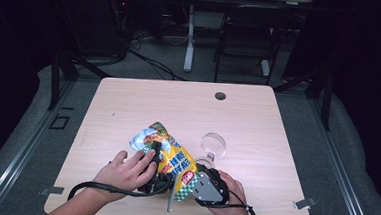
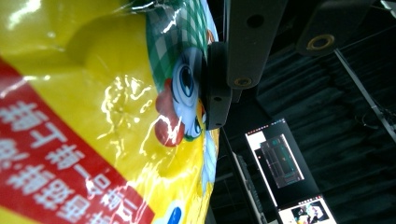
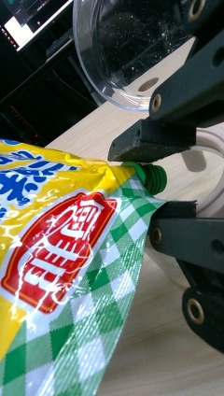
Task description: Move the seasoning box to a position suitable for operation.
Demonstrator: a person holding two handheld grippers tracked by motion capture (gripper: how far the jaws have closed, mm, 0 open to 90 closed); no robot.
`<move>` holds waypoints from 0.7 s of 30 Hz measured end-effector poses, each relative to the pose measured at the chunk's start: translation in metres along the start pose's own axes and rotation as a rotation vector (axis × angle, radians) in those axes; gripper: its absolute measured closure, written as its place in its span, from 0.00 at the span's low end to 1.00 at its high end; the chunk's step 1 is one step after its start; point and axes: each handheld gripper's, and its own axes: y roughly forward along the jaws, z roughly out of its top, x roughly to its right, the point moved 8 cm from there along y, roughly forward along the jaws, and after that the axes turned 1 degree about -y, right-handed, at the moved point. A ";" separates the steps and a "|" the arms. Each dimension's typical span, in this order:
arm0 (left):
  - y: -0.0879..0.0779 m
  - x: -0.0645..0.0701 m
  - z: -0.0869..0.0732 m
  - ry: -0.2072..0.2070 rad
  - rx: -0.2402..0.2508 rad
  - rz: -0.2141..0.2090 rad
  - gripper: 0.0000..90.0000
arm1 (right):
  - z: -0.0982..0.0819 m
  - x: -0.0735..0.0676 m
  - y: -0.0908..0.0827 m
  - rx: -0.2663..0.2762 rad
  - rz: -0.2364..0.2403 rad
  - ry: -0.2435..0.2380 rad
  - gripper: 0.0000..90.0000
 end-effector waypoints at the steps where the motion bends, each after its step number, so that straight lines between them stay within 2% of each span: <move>1: 0.000 0.000 0.000 0.002 -0.001 0.000 0.77 | 0.000 0.000 0.000 0.000 0.000 0.000 0.78; 7: -0.002 -0.004 0.001 0.022 -0.008 0.017 0.77 | 0.000 0.000 0.000 -0.003 0.001 0.000 0.78; 9: -0.002 -0.003 0.002 0.033 -0.013 0.002 0.77 | 0.000 0.000 0.000 -0.002 0.000 0.001 0.78; 12: -0.002 -0.007 0.002 0.046 -0.010 0.020 0.77 | 0.000 0.000 0.000 0.002 -0.001 0.008 0.78; 14: -0.002 -0.005 0.002 0.043 -0.013 0.002 0.78 | 0.000 0.000 -0.001 -0.005 0.002 0.005 0.78; 18: -0.002 -0.006 0.003 0.040 -0.008 0.007 0.78 | 0.000 0.000 -0.001 -0.001 0.003 0.015 0.78; 21: -0.003 -0.008 0.003 0.054 -0.012 0.014 0.78 | -0.001 0.001 -0.001 -0.003 0.002 0.015 0.78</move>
